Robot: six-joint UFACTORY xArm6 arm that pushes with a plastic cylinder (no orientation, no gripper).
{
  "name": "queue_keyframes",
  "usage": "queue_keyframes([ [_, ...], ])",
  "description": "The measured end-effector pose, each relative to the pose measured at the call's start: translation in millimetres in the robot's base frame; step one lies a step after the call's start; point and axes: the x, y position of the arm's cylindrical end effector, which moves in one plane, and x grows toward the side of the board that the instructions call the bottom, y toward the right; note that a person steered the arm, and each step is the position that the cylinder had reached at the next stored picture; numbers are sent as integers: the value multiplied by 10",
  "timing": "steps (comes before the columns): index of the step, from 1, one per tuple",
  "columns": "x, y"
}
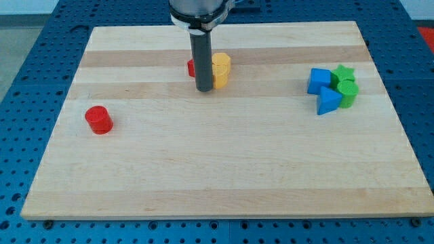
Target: Push the red circle towards the center of the board
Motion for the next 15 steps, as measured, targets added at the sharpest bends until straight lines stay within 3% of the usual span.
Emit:
queue_keyframes([
  [1, 4, -441],
  [2, 41, -1375],
  [3, 41, -1443],
  [4, 42, -2375],
  [6, 47, -2621],
  [7, 649, -2592],
  [8, 782, -2590],
  [9, 1330, -2416],
  [10, 1468, -2342],
  [11, 1261, -1804],
  [13, 598, -1624],
  [15, 652, -1756],
])
